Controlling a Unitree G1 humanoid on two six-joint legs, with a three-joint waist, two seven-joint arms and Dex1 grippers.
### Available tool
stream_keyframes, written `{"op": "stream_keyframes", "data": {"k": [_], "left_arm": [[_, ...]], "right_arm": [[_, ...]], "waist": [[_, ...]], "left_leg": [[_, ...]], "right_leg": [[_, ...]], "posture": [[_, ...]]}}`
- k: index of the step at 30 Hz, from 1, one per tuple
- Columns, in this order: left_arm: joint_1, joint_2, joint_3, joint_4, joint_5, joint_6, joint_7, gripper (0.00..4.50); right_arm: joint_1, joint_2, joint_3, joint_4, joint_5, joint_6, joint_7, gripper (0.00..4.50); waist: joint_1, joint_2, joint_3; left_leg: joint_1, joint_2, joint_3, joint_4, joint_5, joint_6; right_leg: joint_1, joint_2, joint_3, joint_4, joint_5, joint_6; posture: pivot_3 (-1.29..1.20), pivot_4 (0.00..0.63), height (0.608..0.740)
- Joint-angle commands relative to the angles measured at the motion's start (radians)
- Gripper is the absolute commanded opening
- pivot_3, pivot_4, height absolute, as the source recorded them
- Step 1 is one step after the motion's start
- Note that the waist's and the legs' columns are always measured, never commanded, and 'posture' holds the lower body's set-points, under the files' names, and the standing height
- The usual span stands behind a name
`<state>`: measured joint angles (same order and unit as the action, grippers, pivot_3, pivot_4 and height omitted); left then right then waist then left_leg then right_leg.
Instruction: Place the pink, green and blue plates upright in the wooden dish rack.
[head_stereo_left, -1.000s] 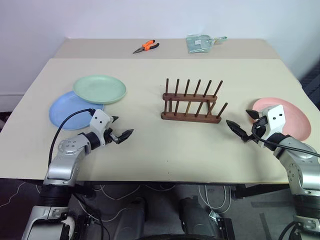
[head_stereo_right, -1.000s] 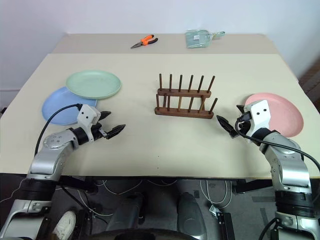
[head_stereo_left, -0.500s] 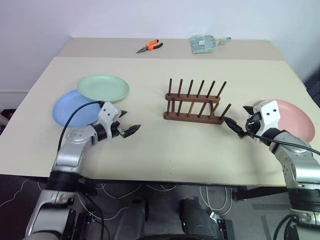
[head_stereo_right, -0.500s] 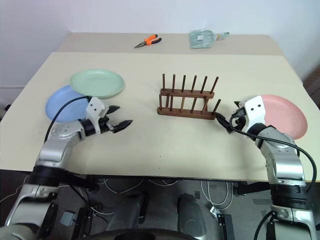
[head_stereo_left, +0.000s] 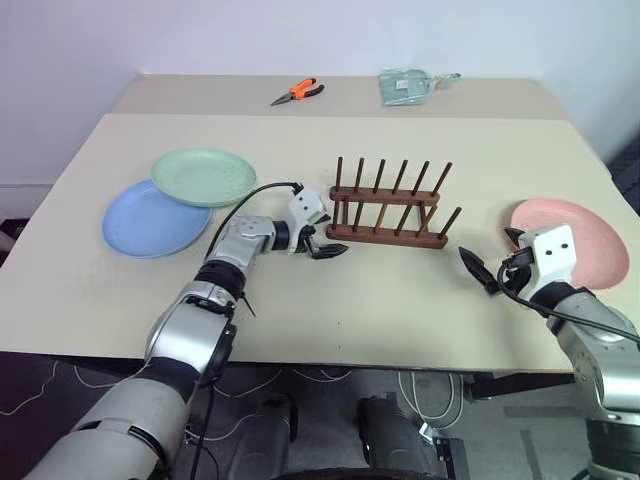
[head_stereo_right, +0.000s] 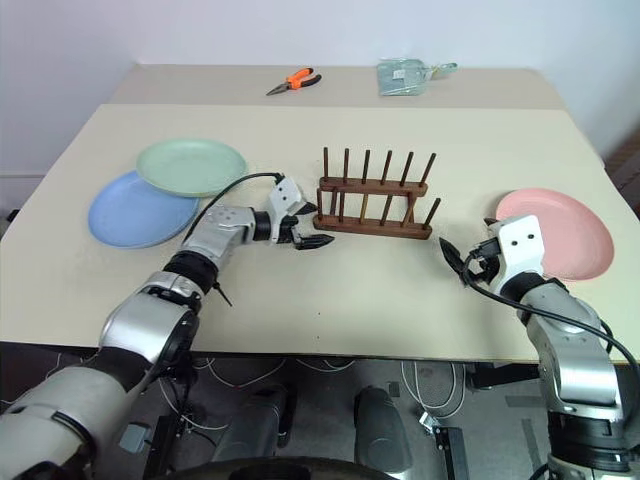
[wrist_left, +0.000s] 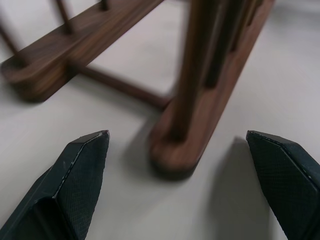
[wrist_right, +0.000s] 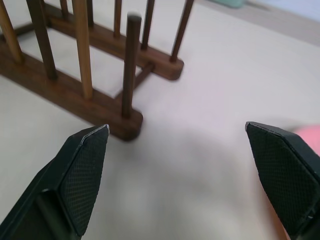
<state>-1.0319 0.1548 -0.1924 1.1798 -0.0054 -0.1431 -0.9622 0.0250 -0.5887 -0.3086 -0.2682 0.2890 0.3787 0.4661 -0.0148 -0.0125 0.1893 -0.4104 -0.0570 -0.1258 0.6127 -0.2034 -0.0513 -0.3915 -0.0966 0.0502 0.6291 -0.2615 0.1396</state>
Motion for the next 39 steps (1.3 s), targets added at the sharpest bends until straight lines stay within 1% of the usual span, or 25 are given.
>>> {"op": "stream_keyframes", "data": {"k": [1,6,7,10,12,17,19,21,23,26,27,28,30,31,34,36,37,39], "left_arm": [[-0.009,-0.022,0.005,0.053,0.031,-0.026,-0.016,3.66],[0.001,-0.021,0.009,0.054,0.052,-0.063,-0.04,1.2],[0.004,-0.021,0.009,0.051,0.055,-0.066,-0.051,0.78],[0.024,-0.015,-0.005,0.022,0.07,-0.103,-0.104,0.78],[0.055,0.0,-0.013,-0.033,0.063,-0.137,-0.178,0.78],[0.148,0.056,-0.053,-0.213,0.054,-0.157,-0.357,0.78],[0.165,0.082,-0.062,-0.247,0.065,-0.124,-0.364,0.78],[0.17,0.094,-0.06,-0.256,0.072,-0.085,-0.337,1.84],[0.182,0.109,-0.066,-0.278,0.081,-0.063,-0.319,2.7],[0.22,0.148,-0.077,-0.354,0.092,-0.033,-0.307,4.24],[0.242,0.17,-0.071,-0.399,0.08,0.004,-0.316,4.24],[0.265,0.191,-0.061,-0.448,0.062,0.047,-0.329,4.28],[0.32,0.235,-0.04,-0.562,0.021,0.137,-0.35,4.28],[0.341,0.25,-0.038,-0.607,0.007,0.172,-0.353,4.28],[0.45,0.298,-0.05,-0.824,-0.068,0.319,-0.404,3.47],[0.509,0.291,-0.089,-0.94,-0.07,0.369,-0.381,2.52],[0.528,0.271,-0.104,-0.976,-0.061,0.389,-0.346,1.98],[0.547,0.238,-0.119,-1.019,-0.049,0.422,-0.288,1.98]], "right_arm": [[0.007,0.006,-0.037,-0.071,0.007,0.007,-0.026,4.5],[0.015,0.006,-0.033,-0.082,0.008,0.012,-0.029,4.5],[0.016,0.007,-0.029,-0.081,0.006,0.012,-0.028,4.5],[0.012,0.005,-0.019,-0.072,0.003,0.012,-0.024,4.5],[0.015,-0.004,-0.027,-0.05,0.0,0.005,-0.015,4.5],[0.044,-0.036,-0.086,0.0,-0.007,-0.013,0.003,4.5],[0.065,-0.058,-0.125,0.027,-0.01,-0.027,0.013,4.5],[0.08,-0.069,-0.144,0.031,-0.006,-0.032,0.025,4.5],[0.096,-0.078,-0.157,0.027,-0.002,-0.032,0.038,4.5],[0.134,-0.1,-0.182,0.019,0.003,-0.029,0.077,4.5],[0.153,-0.11,-0.186,0.004,0.011,-0.027,0.104,4.5],[0.171,-0.117,-0.188,-0.015,0.024,-0.022,0.128,3.96],[0.209,-0.131,-0.171,-0.071,0.058,0.003,0.179,3.26],[0.22,-0.134,-0.165,-0.088,0.068,0.012,0.193,2.75],[0.244,-0.141,-0.081,-0.145,0.064,0.043,0.228,1.15],[0.235,-0.134,-0.018,-0.159,0.049,0.055,0.231,0.08],[0.223,-0.129,0.017,-0.155,0.034,0.057,0.227,0.0],[0.2,-0.124,0.07,-0.139,0.005,0.053,0.215,0.0]], "waist": [[-0.001,0.0,0.0],[0.001,0.0,0.0],[0.001,0.0,0.0],[0.001,0.0,0.0],[0.001,0.0,0.0],[0.001,0.0,-0.001],[0.001,0.0,-0.001],[0.002,0.0,-0.001],[-0.004,0.0,-0.001],[-0.005,0.001,-0.001],[-0.006,0.001,-0.001],[-0.006,0.002,-0.002],[-0.011,0.002,-0.002],[-0.016,0.002,-0.002],[-0.028,0.003,-0.002],[-0.026,0.003,-0.003],[-0.023,0.003,-0.003],[-0.005,0.003,-0.003]], "left_leg": [[0.0,0.0,0.0,0.0,0.0,0.0],[0.0,0.0,0.0,0.0,0.0,0.0],[0.0,0.0,0.0,0.0,0.0,0.0],[0.001,0.0,0.0,0.0,0.0,0.0],[0.001,0.0,0.0,0.0,0.0,0.0],[0.001,0.0,0.0,0.0,0.0,0.0],[0.001,0.0,0.0,0.0,0.0,0.0],[0.001,0.0,0.0,0.0,0.0,0.0],[0.001,0.0,0.0,0.0,0.0,0.0],[0.002,0.001,0.0,0.0,0.0,0.0],[0.002,0.001,0.0,0.0,0.0,0.0],[0.002,0.001,0.0,0.0,0.0,0.0],[0.003,0.001,0.0,0.0,0.0,0.0],[0.003,0.001,0.0,-0.001,0.0,0.0],[0.003,0.002,-0.001,-0.001,0.0,0.0],[0.003,0.003,-0.001,-0.001,0.0,0.0],[0.003,0.003,-0.001,0.0,0.0,0.0],[0.003,0.002,-0.001,0.001,0.0,0.0]], "right_leg": [[0.0,0.0,0.0,0.0,0.0,0.0],[0.001,0.0,0.0,0.0,0.0,0.0],[0.001,0.0,0.0,0.0,0.0,0.0],[0.001,0.0,0.0,0.0,0.0,0.0],[0.001,0.0,0.0,0.0,0.0,0.0],[0.001,0.0,0.0,0.0,0.0,0.0],[0.001,0.0,0.0,0.0,0.0,0.0],[0.001,0.0,0.0,0.0,0.0,0.0],[0.001,0.0,0.0,0.0,0.0,0.0],[0.002,0.0,0.0,0.001,0.0,0.0],[0.002,0.0,0.0,0.001,0.0,0.0],[0.002,0.0,0.0,0.001,0.0,0.0],[0.002,0.001,0.001,0.001,0.0,0.0],[0.002,0.001,0.001,0.001,0.0,0.0],[0.002,0.001,0.001,0.002,0.0,-0.001],[0.003,0.001,0.001,0.001,0.0,-0.001],[0.003,0.001,0.001,0.001,-0.001,-0.001],[0.003,0.0,0.001,0.001,-0.002,-0.003]], "posture": [[0.0,0.15,0.74],[0.0,0.15,0.74],[0.0,0.15,0.74],[0.0,0.15,0.74],[0.0,0.15,0.74],[0.0,0.15,0.74],[0.0,0.15,0.74],[0.0,0.15,0.74],[0.0,0.15,0.74],[0.0,0.15,0.74],[0.0,0.15,0.74],[0.0,0.15,0.74],[0.0,0.15,0.74],[0.0,0.15,0.74],[0.0,0.15,0.74],[0.0,0.15,0.74],[0.0,0.15,0.74],[0.0,0.15,0.74]]}}
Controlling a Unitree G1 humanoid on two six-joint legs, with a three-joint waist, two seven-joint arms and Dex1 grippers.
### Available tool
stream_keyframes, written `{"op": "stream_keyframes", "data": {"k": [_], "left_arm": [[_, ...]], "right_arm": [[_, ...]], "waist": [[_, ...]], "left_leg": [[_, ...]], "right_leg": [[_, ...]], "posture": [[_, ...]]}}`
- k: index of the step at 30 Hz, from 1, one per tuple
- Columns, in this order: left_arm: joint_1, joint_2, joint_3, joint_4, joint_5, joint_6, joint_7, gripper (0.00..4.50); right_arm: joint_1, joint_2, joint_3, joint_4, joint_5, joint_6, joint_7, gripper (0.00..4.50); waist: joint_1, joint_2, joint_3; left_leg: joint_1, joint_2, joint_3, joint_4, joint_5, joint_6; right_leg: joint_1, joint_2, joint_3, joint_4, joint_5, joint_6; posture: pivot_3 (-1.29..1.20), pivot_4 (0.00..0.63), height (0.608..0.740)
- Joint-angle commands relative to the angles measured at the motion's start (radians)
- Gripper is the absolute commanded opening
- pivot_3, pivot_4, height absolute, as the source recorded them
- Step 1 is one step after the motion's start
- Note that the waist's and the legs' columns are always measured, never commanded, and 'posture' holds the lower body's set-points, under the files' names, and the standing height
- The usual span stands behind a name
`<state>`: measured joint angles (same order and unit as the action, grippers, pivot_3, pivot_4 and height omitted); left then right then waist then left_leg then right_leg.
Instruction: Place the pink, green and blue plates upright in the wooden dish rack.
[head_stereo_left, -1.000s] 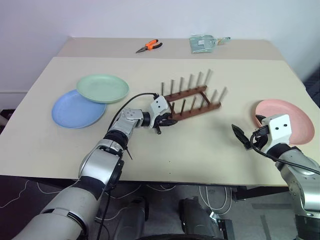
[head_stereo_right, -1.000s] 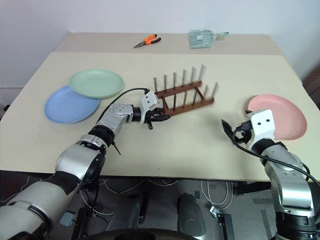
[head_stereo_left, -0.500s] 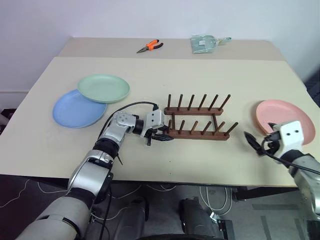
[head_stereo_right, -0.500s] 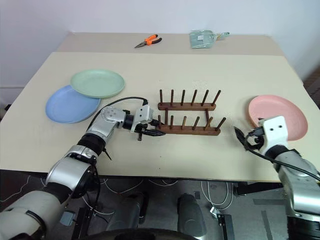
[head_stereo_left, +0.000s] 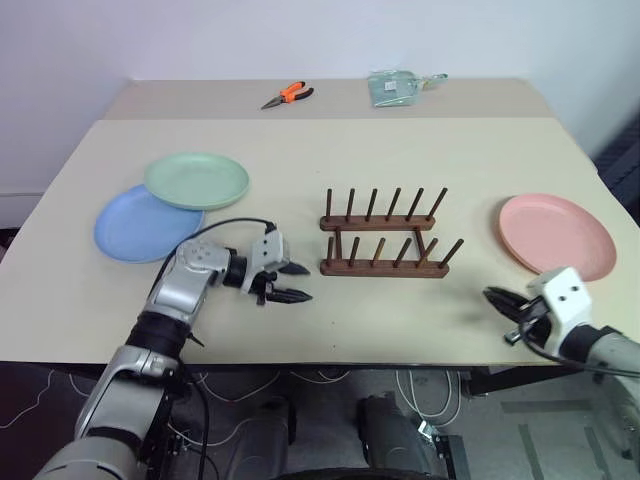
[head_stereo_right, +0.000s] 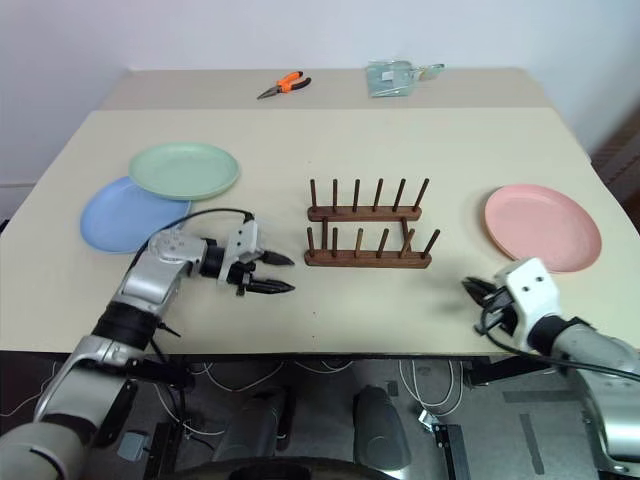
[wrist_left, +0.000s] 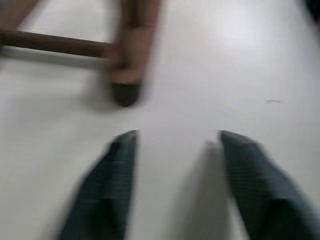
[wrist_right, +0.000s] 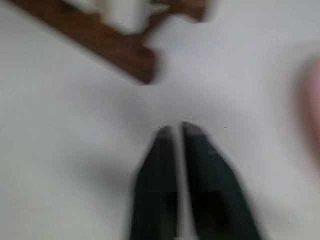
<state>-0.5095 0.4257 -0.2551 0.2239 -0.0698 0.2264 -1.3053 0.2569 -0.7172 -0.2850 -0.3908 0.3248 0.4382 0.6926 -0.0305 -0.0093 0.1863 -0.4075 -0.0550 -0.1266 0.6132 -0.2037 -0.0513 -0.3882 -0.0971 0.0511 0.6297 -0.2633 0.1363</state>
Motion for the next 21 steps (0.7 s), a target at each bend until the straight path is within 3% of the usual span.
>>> {"op": "stream_keyframes", "data": {"k": [1,6,12,16,21], "left_arm": [[0.024,-0.053,-0.065,-0.05,0.044,0.056,0.111,1.98],[-0.009,-0.133,-0.093,0.065,0.149,0.037,0.346,1.98],[-0.132,-0.2,-0.059,0.297,0.177,0.012,0.562,1.98],[-0.186,-0.204,-0.058,0.411,0.177,-0.033,0.621,1.98],[-0.201,-0.205,-0.054,0.447,0.16,-0.069,0.624,1.98]], "right_arm": [[-0.06,0.013,0.089,0.001,-0.062,-0.007,-0.031,0.0],[-0.251,0.079,0.24,0.199,-0.246,-0.025,-0.188,0.0],[-0.414,0.16,0.307,0.374,-0.307,-0.062,-0.246,0.0],[-0.471,0.178,0.317,0.446,-0.332,-0.099,-0.265,0.0],[-0.455,0.164,0.279,0.44,-0.324,-0.112,-0.266,0.0]], "waist": [[0.019,0.0,0.0],[0.03,-0.004,-0.004],[0.033,-0.012,-0.018],[0.015,-0.012,-0.018],[0.014,-0.012,-0.018]], "left_leg": [[0.0,0.0,0.0,0.0,0.0,0.0],[0.0,-0.002,0.0,0.002,0.0,0.0],[0.004,-0.002,0.0,0.002,0.0,0.0],[0.016,-0.002,0.0,-0.001,0.0,0.0],[0.017,-0.001,0.0,-0.002,0.0,0.0]], "right_leg": [[0.0,0.0,0.0,-0.001,0.0,0.0],[0.002,-0.001,0.0,-0.002,0.0,-0.001],[0.006,0.0,0.0,-0.002,0.0,-0.001],[0.016,0.0,-0.001,-0.002,-0.003,0.003],[0.016,0.0,-0.001,-0.002,-0.003,0.003]], "posture": [[0.0,0.15,0.74],[0.0,0.15,0.74],[0.0,0.15,0.74],[0.0,0.15,0.74],[0.0,0.15,0.74]]}}
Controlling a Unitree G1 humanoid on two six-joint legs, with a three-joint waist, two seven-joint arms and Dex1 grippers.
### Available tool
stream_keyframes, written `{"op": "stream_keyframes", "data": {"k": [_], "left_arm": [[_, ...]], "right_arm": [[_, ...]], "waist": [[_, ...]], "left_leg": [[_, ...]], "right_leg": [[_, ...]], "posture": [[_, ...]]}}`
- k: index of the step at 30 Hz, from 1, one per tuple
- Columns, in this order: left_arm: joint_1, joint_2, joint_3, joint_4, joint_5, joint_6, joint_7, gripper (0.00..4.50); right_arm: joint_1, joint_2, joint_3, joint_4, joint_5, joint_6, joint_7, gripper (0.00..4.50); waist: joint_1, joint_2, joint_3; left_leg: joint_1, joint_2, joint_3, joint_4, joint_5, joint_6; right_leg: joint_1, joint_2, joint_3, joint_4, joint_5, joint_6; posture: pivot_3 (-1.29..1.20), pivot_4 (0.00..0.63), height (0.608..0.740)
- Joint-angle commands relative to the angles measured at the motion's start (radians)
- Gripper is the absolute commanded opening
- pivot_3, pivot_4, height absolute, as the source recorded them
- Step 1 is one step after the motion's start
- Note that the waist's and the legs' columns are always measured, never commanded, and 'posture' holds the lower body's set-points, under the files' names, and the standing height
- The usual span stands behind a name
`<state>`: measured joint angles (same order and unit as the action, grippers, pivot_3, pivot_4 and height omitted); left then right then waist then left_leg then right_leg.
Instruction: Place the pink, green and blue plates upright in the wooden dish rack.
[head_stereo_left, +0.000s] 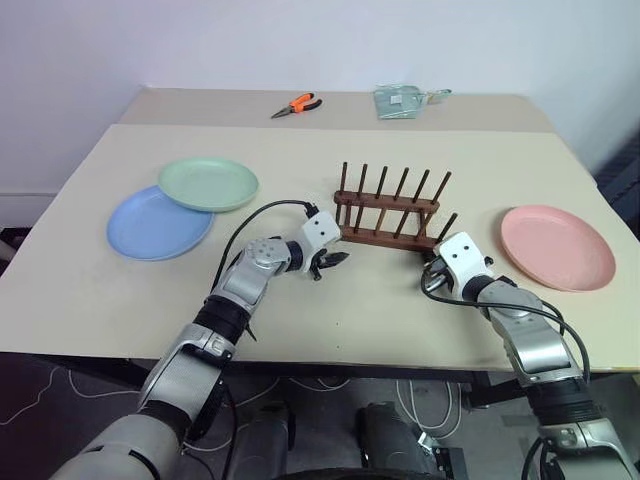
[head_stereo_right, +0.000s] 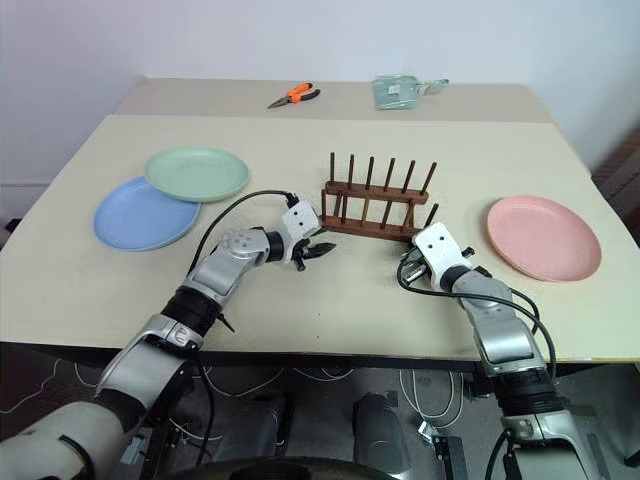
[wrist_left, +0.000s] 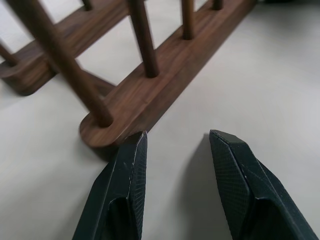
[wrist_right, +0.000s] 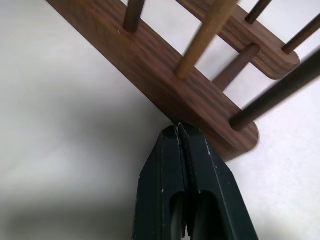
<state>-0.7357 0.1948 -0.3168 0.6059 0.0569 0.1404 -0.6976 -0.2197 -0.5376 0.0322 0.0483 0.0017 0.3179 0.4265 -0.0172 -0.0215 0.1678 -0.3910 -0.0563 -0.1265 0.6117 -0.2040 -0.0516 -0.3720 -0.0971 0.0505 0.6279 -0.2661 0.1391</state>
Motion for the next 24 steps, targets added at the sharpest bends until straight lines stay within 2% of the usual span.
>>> {"op": "stream_keyframes", "data": {"k": [1,4,9,12,19,22,24], "left_arm": [[0.03,0.029,0.003,0.055,0.031,0.008,0.002,1.98],[0.089,0.05,-0.012,-0.065,-0.008,-0.05,-0.093,1.94],[0.167,0.083,-0.017,-0.243,-0.081,-0.08,-0.229,1.94],[0.182,0.083,-0.008,-0.327,-0.136,-0.059,-0.296,1.94],[0.15,0.062,0.019,-0.444,-0.217,-0.026,-0.347,1.94],[0.137,0.065,0.041,-0.478,-0.241,-0.01,-0.339,1.94],[0.139,0.08,0.051,-0.493,-0.24,-0.014,-0.332,1.94]], "right_arm": [[0.034,-0.025,-0.049,-0.015,0.008,0.012,0.011,0.0],[0.156,-0.092,-0.174,-0.173,0.082,0.019,0.079,0.79],[0.304,-0.212,-0.305,-0.294,0.048,0.036,0.095,3.17],[0.33,-0.271,-0.319,-0.241,-0.023,0.034,0.068,3.17],[0.19,-0.279,-0.246,0.031,-0.136,-0.021,-0.034,3.17],[0.139,-0.278,-0.224,0.121,-0.152,-0.044,-0.051,2.32],[0.12,-0.28,-0.219,0.138,-0.153,-0.056,-0.049,1.3]], "waist": [[0.001,0.0,0.0],[0.004,0.001,-0.001],[0.002,0.003,0.001],[0.004,0.004,0.002],[0.003,0.004,0.003],[0.005,0.004,0.003],[0.005,0.004,0.004]], "left_leg": [[0.0,0.0,0.0,0.0,0.0,0.0],[-0.001,0.0,0.0,-0.001,0.0,0.0],[-0.004,-0.001,0.0,-0.001,-0.005,0.001],[-0.004,0.0,0.001,-0.001,-0.005,0.001],[-0.004,0.0,0.002,0.0,-0.005,0.001],[-0.005,0.0,0.002,0.0,-0.005,0.001],[-0.005,0.0,0.002,-0.001,-0.005,0.001]], "right_leg": [[0.0,0.0,0.0,0.0,0.0,0.0],[-0.001,0.0,0.0,0.0,0.0,0.0],[-0.003,-0.001,0.0,-0.001,0.0,0.001],[-0.003,-0.001,0.0,-0.002,-0.003,-0.003],[-0.002,-0.001,0.0,-0.003,-0.005,-0.007],[-0.002,-0.001,0.0,-0.004,-0.005,-0.007],[-0.003,-0.001,0.0,-0.004,-0.005,-0.007]], "posture": [[0.0,0.15,0.74],[0.0,0.15,0.74],[0.0,0.15,0.74],[0.0,0.15,0.74],[0.0,0.15,0.74],[0.0,0.15,0.74],[0.0,0.15,0.74]]}}
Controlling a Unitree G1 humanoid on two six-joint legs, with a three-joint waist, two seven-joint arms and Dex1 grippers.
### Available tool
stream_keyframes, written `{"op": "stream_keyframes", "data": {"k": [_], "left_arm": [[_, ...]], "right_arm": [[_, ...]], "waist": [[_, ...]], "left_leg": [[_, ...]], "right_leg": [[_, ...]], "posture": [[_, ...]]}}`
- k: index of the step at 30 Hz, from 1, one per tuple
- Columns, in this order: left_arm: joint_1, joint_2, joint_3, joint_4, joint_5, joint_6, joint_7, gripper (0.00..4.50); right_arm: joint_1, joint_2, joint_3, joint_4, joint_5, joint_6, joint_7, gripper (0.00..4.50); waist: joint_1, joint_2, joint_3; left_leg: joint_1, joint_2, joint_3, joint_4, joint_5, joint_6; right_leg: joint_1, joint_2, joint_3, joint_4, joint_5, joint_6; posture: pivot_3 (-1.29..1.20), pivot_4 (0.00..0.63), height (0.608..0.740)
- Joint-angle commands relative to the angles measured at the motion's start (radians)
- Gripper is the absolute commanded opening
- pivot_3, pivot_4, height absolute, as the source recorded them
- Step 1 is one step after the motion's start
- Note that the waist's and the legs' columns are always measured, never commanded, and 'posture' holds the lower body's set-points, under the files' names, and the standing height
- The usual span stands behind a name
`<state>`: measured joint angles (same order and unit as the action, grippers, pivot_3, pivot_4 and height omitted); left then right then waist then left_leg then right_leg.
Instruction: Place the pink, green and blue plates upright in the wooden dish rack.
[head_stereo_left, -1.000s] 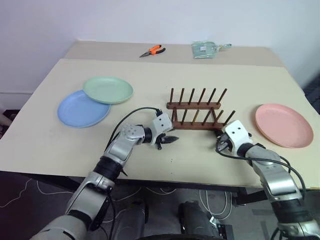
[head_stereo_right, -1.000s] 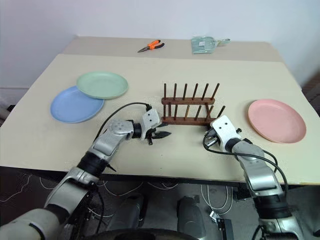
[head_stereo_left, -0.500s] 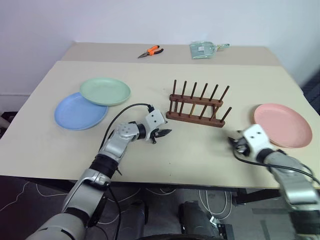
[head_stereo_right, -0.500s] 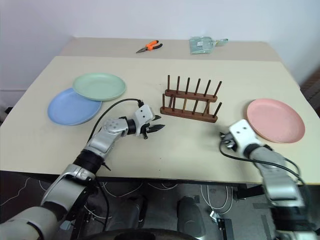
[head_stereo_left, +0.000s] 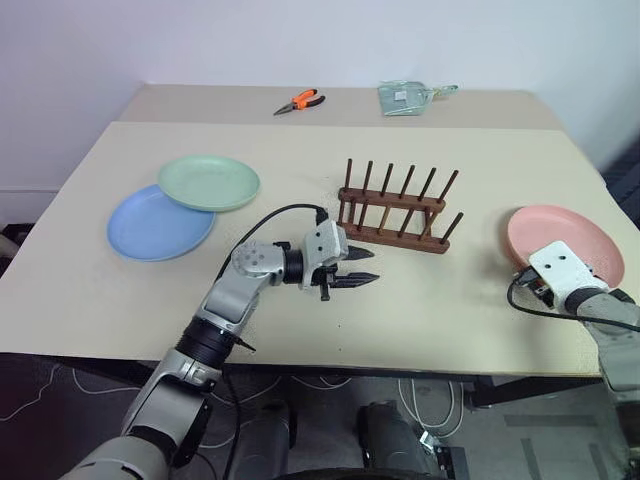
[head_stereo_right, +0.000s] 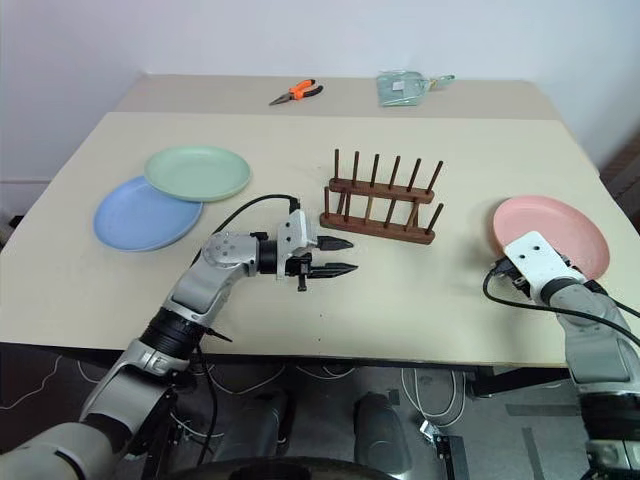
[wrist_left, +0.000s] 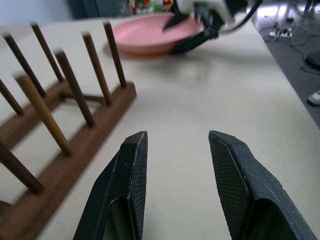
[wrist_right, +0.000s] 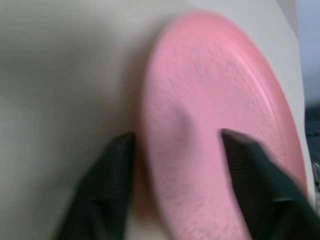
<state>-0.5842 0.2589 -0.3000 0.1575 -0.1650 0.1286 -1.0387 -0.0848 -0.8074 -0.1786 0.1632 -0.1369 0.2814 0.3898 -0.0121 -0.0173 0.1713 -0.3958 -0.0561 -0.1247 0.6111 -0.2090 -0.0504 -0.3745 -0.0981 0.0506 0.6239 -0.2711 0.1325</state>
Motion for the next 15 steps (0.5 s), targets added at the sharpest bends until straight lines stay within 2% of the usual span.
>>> {"op": "stream_keyframes", "data": {"k": [1,2,3,5,10,12,15], "left_arm": [[-0.011,0.021,0.036,-0.048,-0.017,-0.002,0.011,1.94],[-0.007,0.028,0.037,-0.048,-0.013,-0.005,0.014,1.94],[-0.004,0.036,0.039,-0.046,-0.007,-0.01,0.019,1.94],[0.006,0.053,0.044,-0.04,0.005,-0.026,0.032,1.94],[-0.031,0.076,0.191,0.092,0.094,-0.223,0.308,1.94],[-0.054,0.078,0.226,0.133,0.096,-0.222,0.366,1.94],[-0.048,0.099,0.251,0.144,0.05,-0.222,0.32,1.94]], "right_arm": [[-0.019,-0.009,-0.009,0.024,-0.011,-0.024,-0.011,0.82],[-0.023,-0.009,-0.011,0.016,-0.006,-0.022,-0.009,0.3],[-0.025,-0.009,-0.013,0.006,-0.002,-0.021,-0.006,0.04],[-0.023,-0.013,-0.017,-0.021,-0.002,-0.03,-0.005,0.04],[-0.095,0.001,-0.117,-0.279,0.124,-0.05,0.025,0.04],[-0.158,0.05,-0.179,-0.36,0.266,0.009,0.04,0.04],[-0.302,0.171,-0.314,-0.516,0.721,0.237,0.033,0.04]], "waist": [[0.0,0.001,0.0],[0.0,0.001,0.0],[0.0,0.001,0.001],[0.0,0.001,0.001],[-0.009,0.006,0.005],[-0.006,0.005,0.007],[-0.004,0.004,0.008]], "left_leg": [[0.0,0.0,0.0,0.0,0.0,0.0],[0.0,0.0,0.0,0.0,0.0,0.0],[-0.001,0.0,0.0,0.0,0.0,0.0],[-0.001,0.0,0.0,0.0,0.0,0.0],[-0.002,0.0,0.0,0.0,0.0,0.0],[-0.003,0.0,0.0,0.001,0.0,0.0],[-0.005,0.0,-0.002,0.001,0.0,0.0]], "right_leg": [[0.0,0.0,0.0,0.0,0.0,0.0],[0.0,0.0,0.0,-0.001,0.0,0.0],[0.0,0.0,0.0,-0.001,0.0,0.0],[0.0,0.0,0.0,-0.001,0.0,0.001],[-0.003,0.0,0.001,0.001,0.002,0.002],[-0.005,0.001,0.001,0.004,0.002,0.003],[-0.005,0.001,-0.001,0.004,0.002,0.005]], "posture": [[0.0,0.15,0.74],[0.0,0.15,0.74],[0.0,0.15,0.74],[0.0,0.15,0.74],[0.0,0.15,0.74],[0.0,0.15,0.74],[0.0,0.15,0.74]]}}
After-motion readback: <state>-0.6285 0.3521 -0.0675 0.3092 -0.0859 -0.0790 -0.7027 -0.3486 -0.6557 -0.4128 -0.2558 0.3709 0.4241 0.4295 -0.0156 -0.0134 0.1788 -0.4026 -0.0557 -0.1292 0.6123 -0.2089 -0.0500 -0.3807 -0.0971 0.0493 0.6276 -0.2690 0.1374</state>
